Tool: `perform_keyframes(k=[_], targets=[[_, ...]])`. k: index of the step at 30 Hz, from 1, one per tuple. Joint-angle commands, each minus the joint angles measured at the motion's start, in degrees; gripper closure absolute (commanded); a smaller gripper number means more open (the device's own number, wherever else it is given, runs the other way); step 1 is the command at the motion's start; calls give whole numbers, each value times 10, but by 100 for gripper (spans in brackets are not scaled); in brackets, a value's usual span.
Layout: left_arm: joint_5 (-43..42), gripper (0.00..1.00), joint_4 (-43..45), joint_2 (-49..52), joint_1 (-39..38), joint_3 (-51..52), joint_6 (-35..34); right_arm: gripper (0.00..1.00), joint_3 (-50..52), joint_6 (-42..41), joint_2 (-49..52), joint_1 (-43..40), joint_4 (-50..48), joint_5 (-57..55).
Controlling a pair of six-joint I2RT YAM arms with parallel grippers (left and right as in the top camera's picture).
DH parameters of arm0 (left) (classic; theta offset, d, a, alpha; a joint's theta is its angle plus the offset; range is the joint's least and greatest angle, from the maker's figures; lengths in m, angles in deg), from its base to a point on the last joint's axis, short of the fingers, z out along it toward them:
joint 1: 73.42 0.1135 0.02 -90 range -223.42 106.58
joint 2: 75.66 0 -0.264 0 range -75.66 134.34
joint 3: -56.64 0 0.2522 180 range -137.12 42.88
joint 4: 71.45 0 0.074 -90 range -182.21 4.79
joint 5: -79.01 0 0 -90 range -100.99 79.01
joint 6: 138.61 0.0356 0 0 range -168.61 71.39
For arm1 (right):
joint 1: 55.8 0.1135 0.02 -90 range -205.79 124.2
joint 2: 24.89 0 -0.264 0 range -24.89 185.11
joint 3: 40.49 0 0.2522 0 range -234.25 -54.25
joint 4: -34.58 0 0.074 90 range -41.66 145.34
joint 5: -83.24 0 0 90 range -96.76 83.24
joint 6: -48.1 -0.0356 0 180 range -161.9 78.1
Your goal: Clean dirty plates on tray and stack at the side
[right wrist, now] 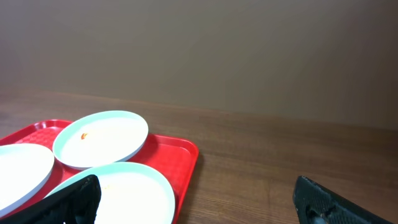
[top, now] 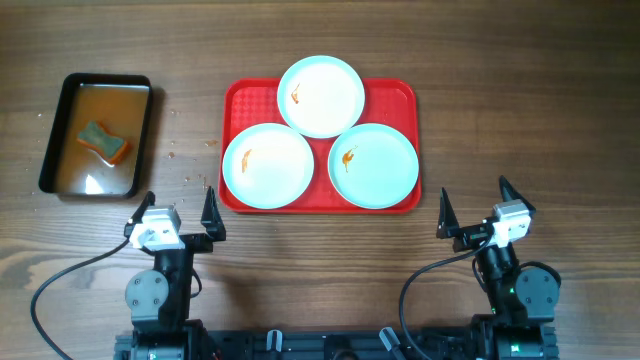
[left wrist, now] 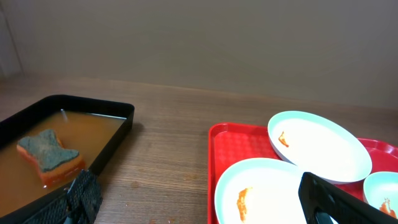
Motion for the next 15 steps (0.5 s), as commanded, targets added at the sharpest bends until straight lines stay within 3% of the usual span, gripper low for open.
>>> perform_keyframes(k=[1,15], targets=[[-5,0,-5,-4,-3,1,9,0,1,3,-5,-3,-3,-3],[-5,0,-5,-4,-3,1,9,0,1,3,-5,-3,-3,-3]])
